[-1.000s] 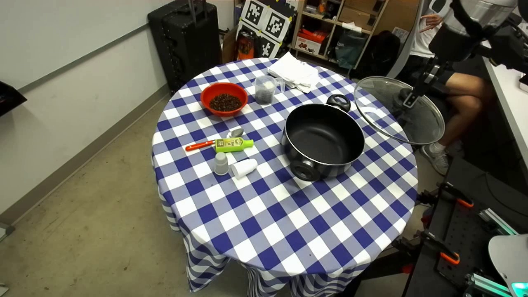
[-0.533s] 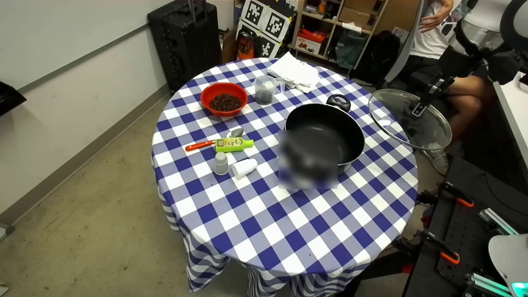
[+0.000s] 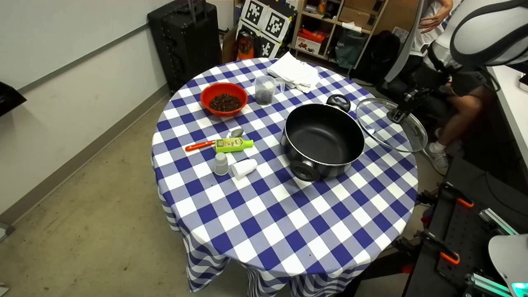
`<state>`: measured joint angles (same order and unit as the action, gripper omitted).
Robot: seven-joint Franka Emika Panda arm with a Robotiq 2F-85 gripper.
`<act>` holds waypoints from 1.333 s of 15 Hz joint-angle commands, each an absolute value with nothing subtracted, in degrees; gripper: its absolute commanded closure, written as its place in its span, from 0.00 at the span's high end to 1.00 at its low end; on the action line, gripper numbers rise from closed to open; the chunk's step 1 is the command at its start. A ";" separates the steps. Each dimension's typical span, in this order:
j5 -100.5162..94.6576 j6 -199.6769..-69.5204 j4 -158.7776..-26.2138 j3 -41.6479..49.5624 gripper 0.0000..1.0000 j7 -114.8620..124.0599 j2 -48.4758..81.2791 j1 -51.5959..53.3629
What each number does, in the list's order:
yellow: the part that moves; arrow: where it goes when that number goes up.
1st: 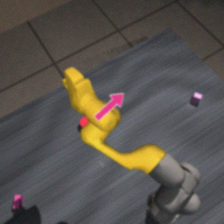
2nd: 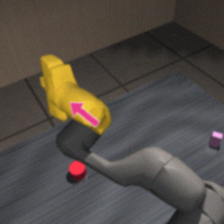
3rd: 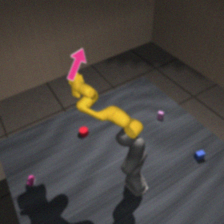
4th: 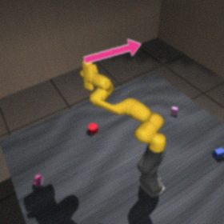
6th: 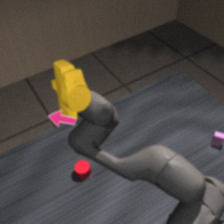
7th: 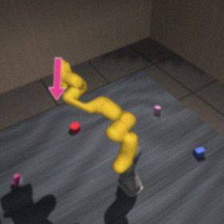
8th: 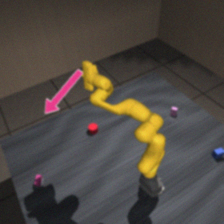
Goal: Remove the lid from the pot
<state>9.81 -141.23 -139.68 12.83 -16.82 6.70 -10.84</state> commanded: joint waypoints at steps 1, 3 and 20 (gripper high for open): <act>13.97 -141.28 -132.22 10.53 0.25 -19.69 14.91 -12.90; 13.37 -140.73 -129.23 10.12 0.25 -19.18 18.53 -14.40; 13.24 -141.31 -123.82 3.44 0.78 -20.70 26.07 -19.51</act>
<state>13.29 -141.39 -123.87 3.38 -20.77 26.08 -19.55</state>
